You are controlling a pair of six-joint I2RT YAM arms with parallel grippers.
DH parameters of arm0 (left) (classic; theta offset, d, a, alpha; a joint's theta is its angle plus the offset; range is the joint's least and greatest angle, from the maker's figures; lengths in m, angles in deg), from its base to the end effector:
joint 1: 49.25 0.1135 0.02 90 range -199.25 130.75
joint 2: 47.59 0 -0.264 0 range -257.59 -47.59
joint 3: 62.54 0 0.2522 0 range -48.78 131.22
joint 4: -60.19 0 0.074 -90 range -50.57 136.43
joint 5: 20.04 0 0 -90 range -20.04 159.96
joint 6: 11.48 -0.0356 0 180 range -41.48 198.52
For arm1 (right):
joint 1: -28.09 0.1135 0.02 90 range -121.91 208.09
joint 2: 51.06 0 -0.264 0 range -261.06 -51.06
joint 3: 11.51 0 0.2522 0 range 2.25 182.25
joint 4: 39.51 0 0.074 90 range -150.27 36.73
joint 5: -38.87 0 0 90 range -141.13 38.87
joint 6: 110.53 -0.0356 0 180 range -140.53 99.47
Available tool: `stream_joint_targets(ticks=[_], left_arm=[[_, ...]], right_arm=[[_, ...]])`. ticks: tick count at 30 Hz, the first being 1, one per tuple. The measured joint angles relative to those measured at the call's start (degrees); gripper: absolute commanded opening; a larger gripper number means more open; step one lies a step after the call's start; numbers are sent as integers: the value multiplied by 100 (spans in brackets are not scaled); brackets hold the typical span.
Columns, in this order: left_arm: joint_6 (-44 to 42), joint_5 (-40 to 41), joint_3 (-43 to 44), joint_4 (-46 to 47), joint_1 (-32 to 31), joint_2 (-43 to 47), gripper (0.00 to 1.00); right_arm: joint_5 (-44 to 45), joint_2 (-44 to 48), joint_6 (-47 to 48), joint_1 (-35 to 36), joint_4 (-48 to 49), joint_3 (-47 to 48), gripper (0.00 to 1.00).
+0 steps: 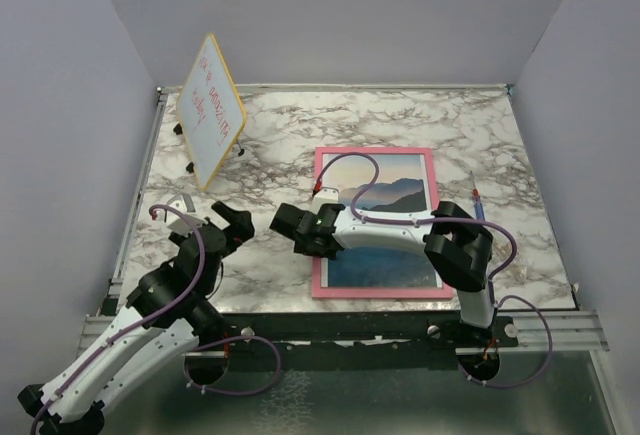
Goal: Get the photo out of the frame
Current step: Turn over the photo frame at the center of the board.
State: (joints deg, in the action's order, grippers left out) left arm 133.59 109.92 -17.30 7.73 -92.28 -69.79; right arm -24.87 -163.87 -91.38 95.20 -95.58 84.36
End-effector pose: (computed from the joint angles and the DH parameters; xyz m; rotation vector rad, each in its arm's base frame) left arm 0.0857 -0.0487 0.2622 -0.6114 1.8806 -0.3925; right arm 0.1680 0.3574 0.1821 0.1759 2.6028 0.1454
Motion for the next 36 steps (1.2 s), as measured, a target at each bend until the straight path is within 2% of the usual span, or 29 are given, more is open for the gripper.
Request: stream_joint_targets(ticks=[13,27,36], left_arm=[[48,85,-2,-24,-24,131,99],[107,151,-2,-42,-85,125,99],[131,164,-2,-42,-210,125,99]], right_arm=[[-17,0,107,0,0,0,49],[-39,0,238,-7,-22,22,54],[-107,0,542,-9,26,22,52]])
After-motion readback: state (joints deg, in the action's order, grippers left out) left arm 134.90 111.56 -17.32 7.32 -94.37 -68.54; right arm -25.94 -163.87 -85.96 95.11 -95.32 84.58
